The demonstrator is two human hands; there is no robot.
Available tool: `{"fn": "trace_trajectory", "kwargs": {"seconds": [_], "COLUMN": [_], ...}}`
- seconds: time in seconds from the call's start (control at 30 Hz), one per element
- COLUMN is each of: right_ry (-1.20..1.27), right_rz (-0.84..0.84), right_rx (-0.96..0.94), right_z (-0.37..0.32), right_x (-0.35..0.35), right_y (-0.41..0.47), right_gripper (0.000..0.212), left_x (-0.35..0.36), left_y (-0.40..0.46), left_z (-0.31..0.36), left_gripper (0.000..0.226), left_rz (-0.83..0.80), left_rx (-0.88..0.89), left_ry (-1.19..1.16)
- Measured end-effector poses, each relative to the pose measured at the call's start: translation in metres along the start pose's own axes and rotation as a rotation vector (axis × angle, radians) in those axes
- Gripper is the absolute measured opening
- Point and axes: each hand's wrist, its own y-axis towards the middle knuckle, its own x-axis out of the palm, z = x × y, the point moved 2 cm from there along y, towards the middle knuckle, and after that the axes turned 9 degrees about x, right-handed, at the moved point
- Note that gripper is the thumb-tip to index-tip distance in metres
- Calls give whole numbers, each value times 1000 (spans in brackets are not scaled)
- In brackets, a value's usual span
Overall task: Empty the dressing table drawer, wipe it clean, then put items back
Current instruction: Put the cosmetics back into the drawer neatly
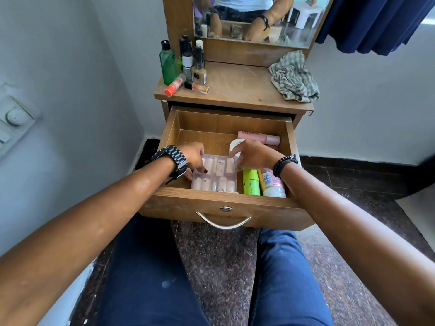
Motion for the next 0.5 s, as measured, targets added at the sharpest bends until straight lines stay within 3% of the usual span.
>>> {"fn": "trace_trajectory", "kwargs": {"seconds": [0.33, 0.5], "right_ry": [-1, 283], "right_rz": [85, 146], "right_rx": [7, -107], "right_z": [-4, -18], "right_x": [-12, -32], "right_y": [-1, -5], "right_gripper": [32, 21], "left_x": [-5, -31], "left_y": [-3, -2], "left_z": [-3, 5], "left_gripper": [50, 40], "left_rz": [6, 178], "left_rx": [-23, 96], "left_ry": [-64, -66]}}
